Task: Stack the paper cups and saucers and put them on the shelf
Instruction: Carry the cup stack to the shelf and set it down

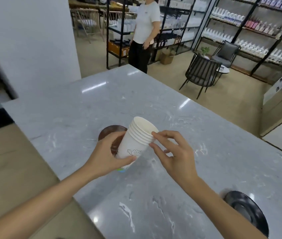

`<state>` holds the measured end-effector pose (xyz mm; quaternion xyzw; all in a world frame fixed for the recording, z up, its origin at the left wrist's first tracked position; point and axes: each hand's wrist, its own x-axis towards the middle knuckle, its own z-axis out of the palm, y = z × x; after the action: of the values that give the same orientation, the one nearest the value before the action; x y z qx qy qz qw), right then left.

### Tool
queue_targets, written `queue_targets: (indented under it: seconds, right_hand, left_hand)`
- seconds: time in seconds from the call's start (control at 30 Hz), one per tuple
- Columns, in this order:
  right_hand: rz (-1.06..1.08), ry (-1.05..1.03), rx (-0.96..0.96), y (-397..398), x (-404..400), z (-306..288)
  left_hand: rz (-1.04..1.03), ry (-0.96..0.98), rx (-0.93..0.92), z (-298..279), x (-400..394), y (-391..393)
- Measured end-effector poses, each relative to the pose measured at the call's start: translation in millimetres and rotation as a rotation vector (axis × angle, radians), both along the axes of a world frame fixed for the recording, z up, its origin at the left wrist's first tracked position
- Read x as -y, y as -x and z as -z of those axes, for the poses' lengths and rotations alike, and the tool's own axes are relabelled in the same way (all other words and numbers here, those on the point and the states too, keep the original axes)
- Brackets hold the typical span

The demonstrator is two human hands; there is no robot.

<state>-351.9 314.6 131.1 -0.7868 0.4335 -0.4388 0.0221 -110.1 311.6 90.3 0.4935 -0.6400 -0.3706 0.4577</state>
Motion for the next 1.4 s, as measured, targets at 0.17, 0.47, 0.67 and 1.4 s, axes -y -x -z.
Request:
queue_targets:
  seconds: [0.17,0.47,0.67,1.4]
  right_hand:
    - [-0.131,-0.051,0.026,-73,32,1]
    - [-0.346,-0.092,-0.024,-225,89,10]
    - [-0.510,-0.080,-0.051,-342,117,13]
    - [-1.003,-0.135,-0.160,-665,153,16]
  left_hand:
    - [-0.121,-0.048,-0.002,5,5,-70]
    - [-0.357,-0.089,-0.046,22,4,-207]
    - [-0.504,-0.104,-0.066,22,-5,-306]
    - [-0.948,-0.174,-0.076,28,-54,-560]
